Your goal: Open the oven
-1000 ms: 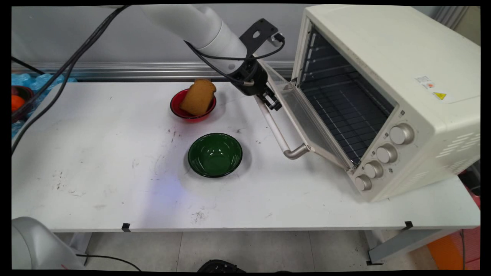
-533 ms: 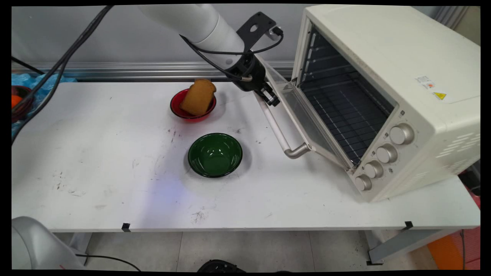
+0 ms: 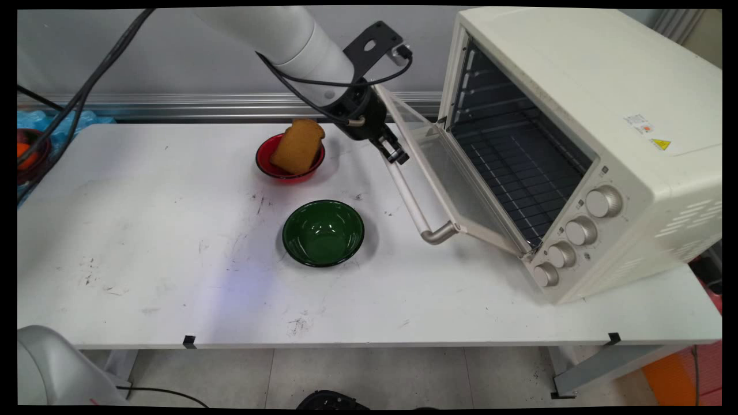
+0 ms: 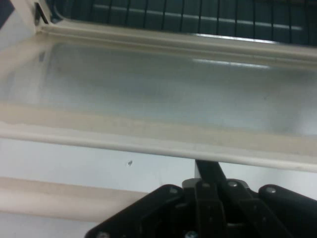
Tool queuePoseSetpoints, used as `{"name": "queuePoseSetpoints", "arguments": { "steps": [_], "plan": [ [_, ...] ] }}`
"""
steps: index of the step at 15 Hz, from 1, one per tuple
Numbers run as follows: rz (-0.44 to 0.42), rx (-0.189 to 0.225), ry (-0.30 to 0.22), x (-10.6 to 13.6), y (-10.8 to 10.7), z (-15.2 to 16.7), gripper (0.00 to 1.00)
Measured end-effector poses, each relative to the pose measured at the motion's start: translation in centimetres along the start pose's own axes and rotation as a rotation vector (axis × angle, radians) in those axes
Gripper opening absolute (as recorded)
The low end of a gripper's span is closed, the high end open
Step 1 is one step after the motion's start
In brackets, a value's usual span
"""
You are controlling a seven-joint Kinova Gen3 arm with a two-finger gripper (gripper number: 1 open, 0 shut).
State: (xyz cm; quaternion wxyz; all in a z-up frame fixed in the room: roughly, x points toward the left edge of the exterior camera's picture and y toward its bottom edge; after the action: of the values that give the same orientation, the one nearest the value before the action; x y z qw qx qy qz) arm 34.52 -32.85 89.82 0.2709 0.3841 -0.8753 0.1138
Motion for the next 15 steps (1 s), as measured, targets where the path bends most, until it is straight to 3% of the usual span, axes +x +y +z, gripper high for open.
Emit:
{"name": "queuePoseSetpoints", "arguments": {
  "steps": [15],
  "plan": [
    [0.14, -0.029, -0.074, -3.2, -1.5, 0.4, 0.0]
  ]
}}
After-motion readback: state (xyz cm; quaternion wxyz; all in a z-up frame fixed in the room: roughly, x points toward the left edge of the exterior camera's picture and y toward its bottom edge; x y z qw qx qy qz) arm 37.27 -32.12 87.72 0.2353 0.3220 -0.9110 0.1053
